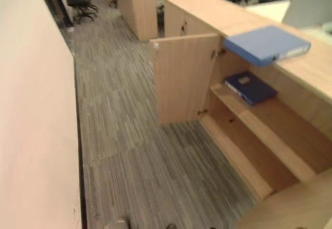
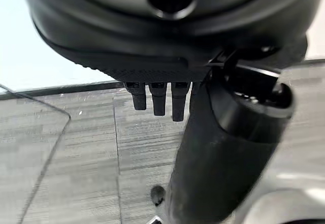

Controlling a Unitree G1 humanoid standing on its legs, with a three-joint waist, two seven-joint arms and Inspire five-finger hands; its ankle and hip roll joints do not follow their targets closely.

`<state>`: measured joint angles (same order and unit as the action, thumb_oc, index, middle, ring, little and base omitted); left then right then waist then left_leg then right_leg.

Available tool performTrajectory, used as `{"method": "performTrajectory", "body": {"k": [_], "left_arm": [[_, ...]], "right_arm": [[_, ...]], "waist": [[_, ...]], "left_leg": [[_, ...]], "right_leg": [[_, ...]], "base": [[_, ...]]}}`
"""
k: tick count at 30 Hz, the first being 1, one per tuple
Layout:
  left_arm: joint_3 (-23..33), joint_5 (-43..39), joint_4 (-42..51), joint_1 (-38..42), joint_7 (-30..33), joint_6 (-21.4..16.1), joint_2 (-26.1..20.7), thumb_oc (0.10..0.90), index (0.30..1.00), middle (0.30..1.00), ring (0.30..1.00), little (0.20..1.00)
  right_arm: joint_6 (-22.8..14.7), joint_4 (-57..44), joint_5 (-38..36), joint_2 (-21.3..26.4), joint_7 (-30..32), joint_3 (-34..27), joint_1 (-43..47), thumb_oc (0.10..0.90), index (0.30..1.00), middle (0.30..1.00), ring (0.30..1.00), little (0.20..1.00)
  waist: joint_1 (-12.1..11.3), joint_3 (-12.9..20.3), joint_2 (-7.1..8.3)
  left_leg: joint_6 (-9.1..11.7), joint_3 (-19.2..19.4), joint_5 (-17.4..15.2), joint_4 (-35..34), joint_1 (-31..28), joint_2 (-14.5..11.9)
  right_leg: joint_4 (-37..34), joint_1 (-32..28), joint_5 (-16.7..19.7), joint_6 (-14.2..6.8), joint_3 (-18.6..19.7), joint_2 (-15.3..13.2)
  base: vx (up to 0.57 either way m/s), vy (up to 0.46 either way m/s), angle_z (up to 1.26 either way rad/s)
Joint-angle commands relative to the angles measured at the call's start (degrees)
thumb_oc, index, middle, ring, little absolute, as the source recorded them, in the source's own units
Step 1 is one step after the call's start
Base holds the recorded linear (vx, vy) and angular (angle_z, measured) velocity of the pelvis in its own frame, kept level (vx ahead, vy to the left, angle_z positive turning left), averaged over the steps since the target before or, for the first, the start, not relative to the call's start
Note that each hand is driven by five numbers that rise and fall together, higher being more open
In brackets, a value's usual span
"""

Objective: Put the empty folder in the office cabinet

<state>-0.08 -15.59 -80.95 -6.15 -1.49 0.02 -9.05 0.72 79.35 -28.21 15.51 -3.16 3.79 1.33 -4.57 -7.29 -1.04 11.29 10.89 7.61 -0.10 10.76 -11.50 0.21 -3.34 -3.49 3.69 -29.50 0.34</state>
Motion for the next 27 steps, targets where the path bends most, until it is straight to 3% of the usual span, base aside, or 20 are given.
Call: {"method": "performTrajectory", "body": {"k": [1, 7, 12, 14, 15, 18, 19, 20, 21, 22, 23, 24, 27], "left_arm": [[-1.95, -2.48, -0.73, 0.97, 1.59, -1.33, -0.58, 0.800, 0.900, 0.900, 0.900, 0.900], [-1.17, -1.99, -1.65, 0.43, 1.64, -1.69, -0.59, 0.800, 0.900, 0.900, 0.900, 0.900], [-0.83, 0.08, -2.32, 0.71, 1.23, -2.08, -2.51, 0.800, 0.900, 0.900, 0.900, 0.900], [-0.76, 0.38, -2.28, 0.71, 1.22, -2.06, -2.81, 0.800, 0.900, 0.900, 0.900, 0.900], [-0.49, 1.34, -2.81, 0.99, 1.35, -1.92, -3.81, 0.800, 0.900, 0.900, 0.900, 0.900], [-0.37, 2.09, -3.23, 0.70, 1.20, -1.43, -4.48, 0.800, 0.900, 0.900, 0.900, 0.900], [-0.30, 2.34, -3.26, 0.53, 1.12, -1.33, -4.81, 0.800, 0.900, 0.900, 0.900, 0.900], [-0.27, 2.36, -3.25, 0.49, 1.10, -1.32, -4.84, 0.800, 0.900, 0.900, 0.900, 0.900], [0.17, 3.18, -3.48, -0.27, 0.78, -1.00, -5.36, 0.800, 0.900, 0.900, 0.900, 0.900], [0.46, 3.36, -3.57, -0.56, 0.84, -0.85, -5.60, 0.800, 0.900, 0.900, 0.900, 0.900], [0.49, 3.38, -3.56, -0.57, 0.84, -0.84, -5.62, 0.800, 0.900, 0.900, 0.900, 0.900], [0.66, 3.44, -3.76, -0.49, 0.80, -0.74, -5.63, 0.800, 0.900, 0.900, 0.900, 0.900], [1.00, 3.39, -4.24, -0.86, 0.82, -0.47, -5.19, 0.800, 0.900, 0.900, 0.900, 0.900]], "right_arm": [[-1.39, 0.93, -0.46, 1.40, -0.19, -2.09, 1.74, 0.800, 0.900, 0.900, 0.900, 0.900], [-0.90, 1.75, 1.51, 0.44, -0.81, -2.01, 0.57, 0.800, 0.900, 0.900, 0.900, 0.900], [-0.75, 2.15, 2.02, -1.82, -1.84, -2.17, -0.56, 0.800, 0.900, 0.900, 0.900, 0.900], [-0.68, 2.00, 2.00, -2.18, -2.04, -2.02, -0.75, 0.800, 0.900, 0.900, 0.900, 0.900], [-0.73, 1.43, 1.70, -2.72, -2.26, -1.99, -0.92, 0.800, 0.900, 0.900, 0.900, 0.900], [-0.77, 0.35, 1.51, -3.04, -2.57, -1.67, -0.71, 0.800, 0.900, 0.900, 0.900, 0.900], [-0.92, -0.02, 1.38, -3.27, -2.69, -1.57, -0.81, 0.800, 0.900, 0.900, 0.900, 0.900], [-0.90, -0.08, 1.38, -3.31, -2.68, -1.53, -0.89, 0.800, 0.900, 0.900, 0.900, 0.900], [-1.05, -0.96, 1.81, -3.77, -2.80, -0.95, -1.24, 0.800, 0.900, 0.900, 0.900, 0.900], [-1.04, -1.47, 2.00, -4.04, -2.91, -0.51, -1.27, 0.800, 0.900, 0.900, 0.900, 0.900], [-1.03, -1.50, 2.00, -4.07, -2.89, -0.48, -1.29, 0.800, 0.900, 0.900, 0.900, 0.900], [-1.13, -2.18, 2.39, -4.11, -3.18, 0.27, -0.31, 0.800, 0.900, 0.900, 0.900, 0.900], [-1.35, -2.96, 2.29, -4.13, -3.29, 0.68, 1.42, 0.800, 0.900, 0.900, 0.900, 0.900]], "waist": [[-1.77, -1.99, 0.23], [-2.45, 0.81, -0.96], [-2.61, 4.04, 1.60], [-2.65, 4.23, 1.95], [-2.41, 4.34, 2.39], [-2.04, 3.26, 2.30], [-1.94, 3.04, 1.82], [-1.93, 2.87, 2.01], [-2.48, 2.55, 1.48], [-2.40, 2.19, 1.65], [-2.31, 2.20, 1.66], [-1.88, 1.26, 0.93], [-1.41, -0.04, 0.43]], "left_leg": [[-2.37, -2.34, 5.18, -4.90, 3.84, 5.11], [-2.25, -6.44, 7.24, -4.90, 3.03, 5.04], [-7.21, -1.77, 2.17, -4.90, -3.84, 8.99], [-8.06, -1.27, 1.23, -4.90, -4.80, 9.81], [-10.43, -0.46, -1.05, -4.90, -6.92, 12.47], [-13.31, 0.04, -5.14, -4.90, -11.21, 16.28], [-13.81, 0.71, -5.83, -4.90, -12.17, 16.30], [-13.91, 0.70, -6.10, -4.90, -12.43, 16.62], [-14.77, 2.88, -8.07, -4.90, -14.35, 16.62], [-14.63, 3.86, -8.93, -4.90, -15.06, 16.52], [-14.57, 3.80, -8.93, -4.90, -15.06, 16.46], [-13.94, 5.01, -9.35, -4.90, -15.53, 14.92], [-12.76, 6.84, -10.16, -4.90, -18.03, 13.98]], "right_leg": [[-3.49, -7.91, -0.91, -5.59, 4.92, -4.15], [-3.34, -11.52, -2.72, -6.82, 9.41, -3.70], [-0.30, -12.59, -0.53, -11.47, 10.57, -11.77], [1.28, -11.90, 0.39, -11.92, 11.01, -13.18], [7.08, -9.56, 4.68, -12.87, 11.38, -16.77], [20.92, -4.67, 12.27, -13.17, 11.53, -22.63], [23.67, -3.91, 13.77, -12.65, 9.54, -23.66], [24.31, -3.83, 13.54, -13.03, 9.86, -24.06], [28.64, -2.49, 14.38, -13.32, 3.32, -27.20], [29.36, -1.61, 13.43, -13.77, 0.75, -27.66], [29.33, -1.70, 13.33, -13.68, 0.60, -27.60], [27.17, 2.64, 9.18, -12.95, -2.56, -24.23], [17.01, 7.74, 10.21, -14.21, -7.77, -18.38]], "base": [[0.32, 0.133, -0.21], [0.36, 0.186, -0.69], [0.44, 0.317, -0.52], [0.23, 0.243, -0.44], [0.23, 0.323, -0.48], [0.28, 0.385, -0.35], [0.17, 0.202, -0.28], [0.24, 0.279, -0.11], [0.24, 0.222, 0.03], [0.24, 0.207, -0.01], [0.16, 0.023, -0.24], [0.13, -0.041, -0.49], [0.21, -0.074, -0.52]]}}
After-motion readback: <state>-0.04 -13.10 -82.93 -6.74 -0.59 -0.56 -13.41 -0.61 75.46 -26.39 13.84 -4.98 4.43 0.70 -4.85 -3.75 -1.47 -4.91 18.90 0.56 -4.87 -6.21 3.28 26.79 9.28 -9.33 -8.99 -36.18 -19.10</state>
